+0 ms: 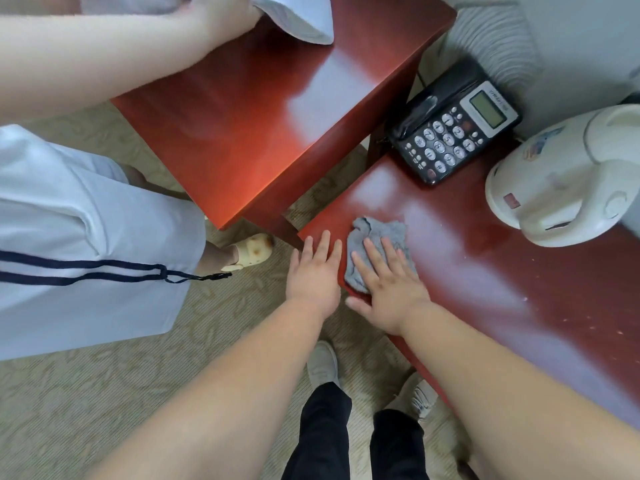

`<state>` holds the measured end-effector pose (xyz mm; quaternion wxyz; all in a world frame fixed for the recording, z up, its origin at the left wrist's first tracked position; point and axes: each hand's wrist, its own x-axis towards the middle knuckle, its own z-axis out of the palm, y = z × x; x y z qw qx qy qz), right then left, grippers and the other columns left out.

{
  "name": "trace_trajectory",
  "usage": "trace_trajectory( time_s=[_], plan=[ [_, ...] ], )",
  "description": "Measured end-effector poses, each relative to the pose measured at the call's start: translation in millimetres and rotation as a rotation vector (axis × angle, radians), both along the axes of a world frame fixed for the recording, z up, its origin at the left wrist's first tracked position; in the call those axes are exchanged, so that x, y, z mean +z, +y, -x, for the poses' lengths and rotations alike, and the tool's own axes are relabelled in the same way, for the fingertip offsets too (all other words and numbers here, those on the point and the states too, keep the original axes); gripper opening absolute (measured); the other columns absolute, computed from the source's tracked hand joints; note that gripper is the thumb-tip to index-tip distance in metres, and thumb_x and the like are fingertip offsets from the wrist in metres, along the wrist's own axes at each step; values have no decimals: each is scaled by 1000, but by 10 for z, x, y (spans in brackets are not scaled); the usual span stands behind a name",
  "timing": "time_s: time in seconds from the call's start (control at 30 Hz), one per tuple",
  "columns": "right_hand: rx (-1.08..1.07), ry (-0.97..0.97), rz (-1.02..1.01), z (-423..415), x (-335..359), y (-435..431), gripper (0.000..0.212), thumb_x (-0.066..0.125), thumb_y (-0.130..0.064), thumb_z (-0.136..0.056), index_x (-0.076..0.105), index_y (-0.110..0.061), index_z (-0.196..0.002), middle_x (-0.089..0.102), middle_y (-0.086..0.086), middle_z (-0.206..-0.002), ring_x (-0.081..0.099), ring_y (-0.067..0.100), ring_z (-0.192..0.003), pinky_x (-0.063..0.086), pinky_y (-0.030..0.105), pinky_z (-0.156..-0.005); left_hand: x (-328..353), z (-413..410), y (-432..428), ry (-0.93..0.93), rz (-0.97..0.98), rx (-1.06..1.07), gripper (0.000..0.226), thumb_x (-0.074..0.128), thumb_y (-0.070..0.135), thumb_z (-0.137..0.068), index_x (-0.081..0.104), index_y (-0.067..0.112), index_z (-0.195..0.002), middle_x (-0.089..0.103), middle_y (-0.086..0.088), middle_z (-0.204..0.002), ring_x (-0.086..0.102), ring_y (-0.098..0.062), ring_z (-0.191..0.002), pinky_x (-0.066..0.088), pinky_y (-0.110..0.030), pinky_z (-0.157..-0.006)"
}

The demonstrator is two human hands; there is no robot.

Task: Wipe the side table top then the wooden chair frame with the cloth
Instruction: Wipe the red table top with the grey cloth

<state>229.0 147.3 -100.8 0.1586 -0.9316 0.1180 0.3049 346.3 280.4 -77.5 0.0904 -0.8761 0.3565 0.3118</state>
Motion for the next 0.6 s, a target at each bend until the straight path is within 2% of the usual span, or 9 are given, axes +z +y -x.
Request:
trace_trajectory(
  time_s=[0.2,0.3,0.43,0.6],
  plan=[
    [-100,-63,10,-800,-119,-513,79,12,-71,-100,-15,-33,-163,-29,-3,-168,-34,27,-152,-15,48,-126,-42,-72,-18,-14,10,-14,87,45,62,-96,15,26,-168,2,-2,-177,7,-35,-162,12,-59,-128],
    [-129,-78,-4,-878,-138,-531,73,10,-67,-101,-13,-35,-163,-27,-3,-169,-33,28,-153,-13,48,-127,-27,-83,-68,-30,-34,-30,96,46,77,-93,13,26,-168,2,-3,-177,7,-35,-161,14,-59,-128],
    [-83,-126,-46,-296,-101,-262,73,-1,-67,-97,-12,-36,-162,-26,-3,-169,-39,23,-149,-22,44,-123,19,-39,-129,-25,-69,-15,100,52,75,-93,12,23,-168,0,-5,-177,5,-36,-161,21,-61,-125],
    [-8,-59,-65,210,6,-163,75,-12,-68,-90,-16,-39,-159,-29,-9,-166,-45,20,-145,-26,40,-120,12,-42,-133,-8,-74,-4,98,54,70,-95,9,23,-168,-3,-4,-177,2,-35,-162,32,-60,-121]
  ],
)
